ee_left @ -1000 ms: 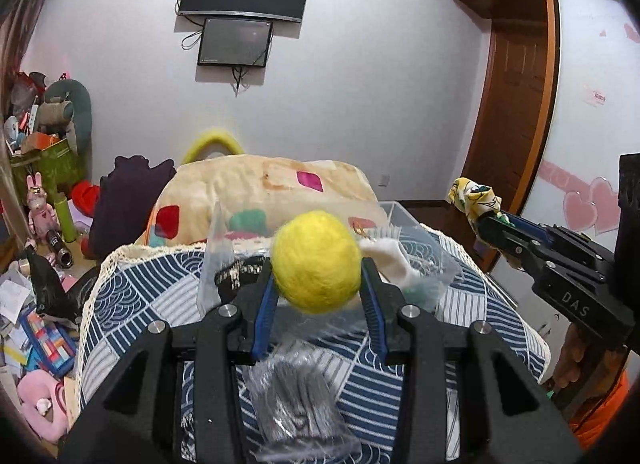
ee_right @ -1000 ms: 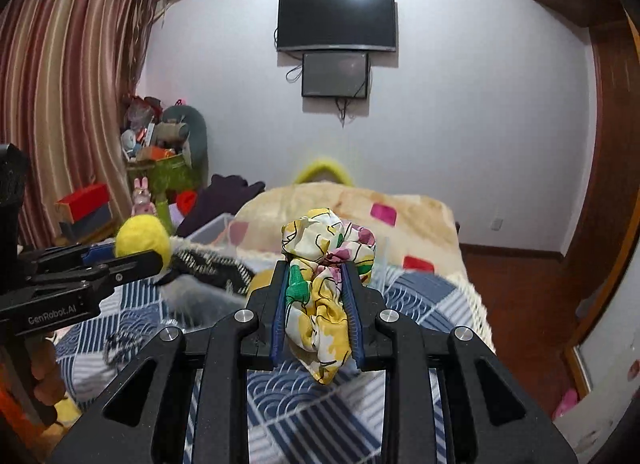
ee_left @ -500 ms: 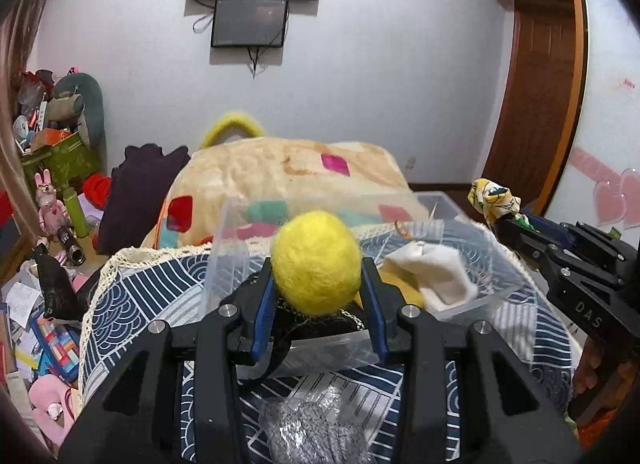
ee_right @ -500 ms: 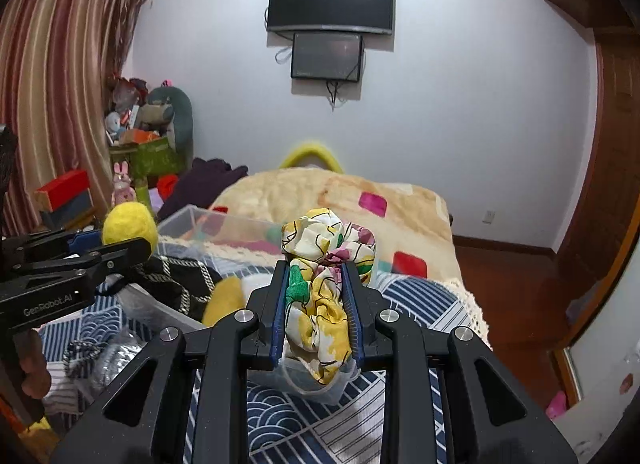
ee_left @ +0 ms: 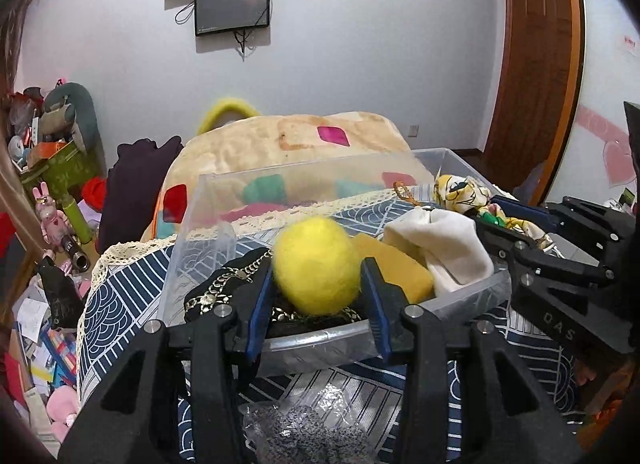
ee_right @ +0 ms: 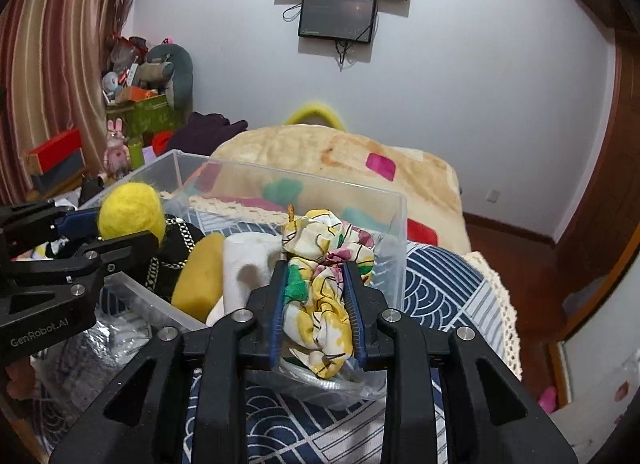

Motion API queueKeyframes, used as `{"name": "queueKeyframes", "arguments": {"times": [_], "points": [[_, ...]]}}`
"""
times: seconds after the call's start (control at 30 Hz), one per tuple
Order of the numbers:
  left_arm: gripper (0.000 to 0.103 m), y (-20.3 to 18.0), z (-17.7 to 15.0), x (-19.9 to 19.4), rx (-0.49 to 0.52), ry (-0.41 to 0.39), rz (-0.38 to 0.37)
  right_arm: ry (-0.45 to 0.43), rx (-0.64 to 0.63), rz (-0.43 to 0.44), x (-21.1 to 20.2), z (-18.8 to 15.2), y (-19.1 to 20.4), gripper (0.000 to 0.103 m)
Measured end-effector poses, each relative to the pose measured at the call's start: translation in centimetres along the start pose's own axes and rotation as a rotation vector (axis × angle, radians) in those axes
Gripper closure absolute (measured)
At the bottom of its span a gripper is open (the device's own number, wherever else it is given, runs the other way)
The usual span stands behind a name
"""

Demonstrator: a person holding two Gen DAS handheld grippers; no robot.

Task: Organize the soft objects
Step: 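Drop the yellow ball into the box while the right tool drops the scrunchie in, then grasp the braided bracelet with the left tool while the right tool grasps the silver mesh bag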

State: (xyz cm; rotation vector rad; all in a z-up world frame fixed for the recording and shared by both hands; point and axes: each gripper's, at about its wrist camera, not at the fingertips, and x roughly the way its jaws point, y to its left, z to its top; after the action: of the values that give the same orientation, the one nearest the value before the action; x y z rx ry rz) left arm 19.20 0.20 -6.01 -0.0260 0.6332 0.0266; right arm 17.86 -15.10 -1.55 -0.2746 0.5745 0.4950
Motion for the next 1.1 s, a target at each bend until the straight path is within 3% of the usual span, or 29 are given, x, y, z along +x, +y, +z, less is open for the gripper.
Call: {"name": "queueKeyframes", "arguments": {"times": [0.13, 0.57, 0.87, 1.0, 1.1], "points": [[0.053, 0.1, 0.0, -0.4, -0.004, 0.001, -0.021, -0.012, 0.002, -0.001, -0.7, 0.3, -0.1, 0.062], [0.051, 0.4, -0.1, -5.1, -0.012, -0.068, -0.062, -0.123, 0.005, 0.018, -4.4, 1.4, -0.1, 0.046], [0.035, 2.6, -1.2, -9.8, -0.051, -0.13, -0.068, -0.188, -0.023, 0.024, -7.7, 1.1, 1.3, 0.041], [0.028, 3.8, -2.2, -11.4, -0.06, -0.14, -0.06, -0.199, -0.009, 0.051, -8.4, 0.3, 2.1, 0.027], [0.028, 4.7, -3.3, -12.3, -0.055, -0.131, -0.036, -0.189, 0.002, 0.087, -8.3, 0.0, 2.9, 0.027]]}}
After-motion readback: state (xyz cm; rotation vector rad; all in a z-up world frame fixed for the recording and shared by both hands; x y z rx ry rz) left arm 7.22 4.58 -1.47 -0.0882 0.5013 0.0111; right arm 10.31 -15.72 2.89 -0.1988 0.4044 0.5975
